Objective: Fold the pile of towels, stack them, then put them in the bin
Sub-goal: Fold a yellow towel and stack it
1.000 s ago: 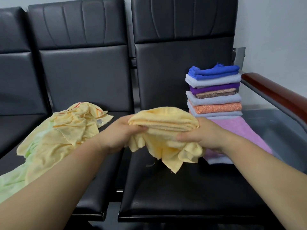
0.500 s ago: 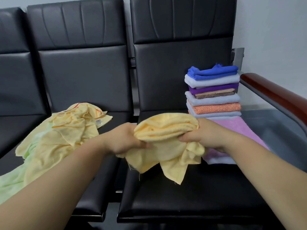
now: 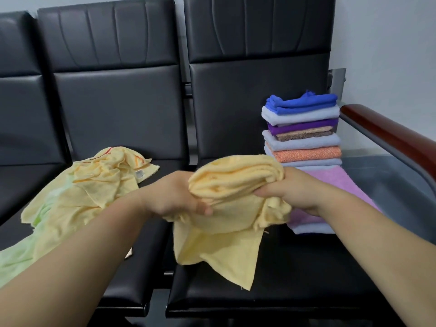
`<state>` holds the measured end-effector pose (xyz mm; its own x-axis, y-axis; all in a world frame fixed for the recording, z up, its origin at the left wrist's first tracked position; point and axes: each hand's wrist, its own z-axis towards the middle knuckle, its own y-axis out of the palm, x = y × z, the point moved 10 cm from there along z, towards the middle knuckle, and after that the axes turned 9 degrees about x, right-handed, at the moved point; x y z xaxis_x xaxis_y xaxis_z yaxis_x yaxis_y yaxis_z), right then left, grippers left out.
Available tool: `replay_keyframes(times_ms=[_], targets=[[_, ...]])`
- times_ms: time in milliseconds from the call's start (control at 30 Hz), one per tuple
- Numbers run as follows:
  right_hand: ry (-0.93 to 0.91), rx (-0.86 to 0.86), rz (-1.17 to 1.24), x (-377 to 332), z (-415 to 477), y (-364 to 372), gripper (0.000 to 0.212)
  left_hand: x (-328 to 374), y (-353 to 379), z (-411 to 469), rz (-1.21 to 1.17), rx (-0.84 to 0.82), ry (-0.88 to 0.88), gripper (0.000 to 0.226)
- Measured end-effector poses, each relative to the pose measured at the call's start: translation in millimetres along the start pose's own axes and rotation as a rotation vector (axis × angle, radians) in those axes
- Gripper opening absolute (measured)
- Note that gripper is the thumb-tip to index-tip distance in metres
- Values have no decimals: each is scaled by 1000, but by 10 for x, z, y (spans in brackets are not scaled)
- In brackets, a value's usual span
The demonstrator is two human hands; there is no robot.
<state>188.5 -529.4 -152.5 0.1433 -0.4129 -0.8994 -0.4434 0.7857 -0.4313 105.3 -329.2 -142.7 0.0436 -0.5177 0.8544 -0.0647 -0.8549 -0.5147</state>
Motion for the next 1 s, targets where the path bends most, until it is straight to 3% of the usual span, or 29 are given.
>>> replay_keyframes(times_ms=[33, 100, 200, 300, 367, 433, 467, 533, 600, 633, 700, 800, 900, 1000], targets=[[0, -11, 89, -1, 3, 13, 38, -89, -7, -19, 165, -8, -59, 44], [-7, -14, 217, -12, 20, 52, 38, -169, -96, -23, 281, 52, -139, 29], [-39, -22, 287, -81, 20, 87, 32, -35, -177, -20, -71, 165, -96, 3], [-67, -187, -4, -93, -73, 265, 41, -28, -268, 10, -512, 247, -84, 27], [-49, -217, -317, 3, -92, 335, 36, 2, -243, 30, -562, 263, -60, 32], [-31, -140, -465, 40, -35, 276, 23, 61, -152, 39, -549, 192, -50, 39], [-37, -82, -482, 33, 2, 213, 23, 107, -86, 21, -493, 129, -38, 44], [-52, 17, -384, 3, 56, 60, 35, 102, -30, -10, -100, 73, -12, 43], [-36, 39, -170, 21, 63, -20, 39, 11, -48, -10, 307, 77, -52, 29], [-30, 19, -66, 19, 56, -6, 38, -1, -65, -20, 365, 101, -80, 21], [-48, -2, 116, -6, 58, 29, 42, 8, -77, -31, 272, 137, -104, 11], [-56, -50, 219, -69, 33, 86, 41, 9, -178, -15, -117, 226, -91, 9], [-56, -178, -115, -84, -64, 222, 33, -35, -255, 29, -482, 315, -86, 31], [-44, -131, -441, -6, -40, 216, 21, 86, -165, 68, -537, 251, -44, 34]])
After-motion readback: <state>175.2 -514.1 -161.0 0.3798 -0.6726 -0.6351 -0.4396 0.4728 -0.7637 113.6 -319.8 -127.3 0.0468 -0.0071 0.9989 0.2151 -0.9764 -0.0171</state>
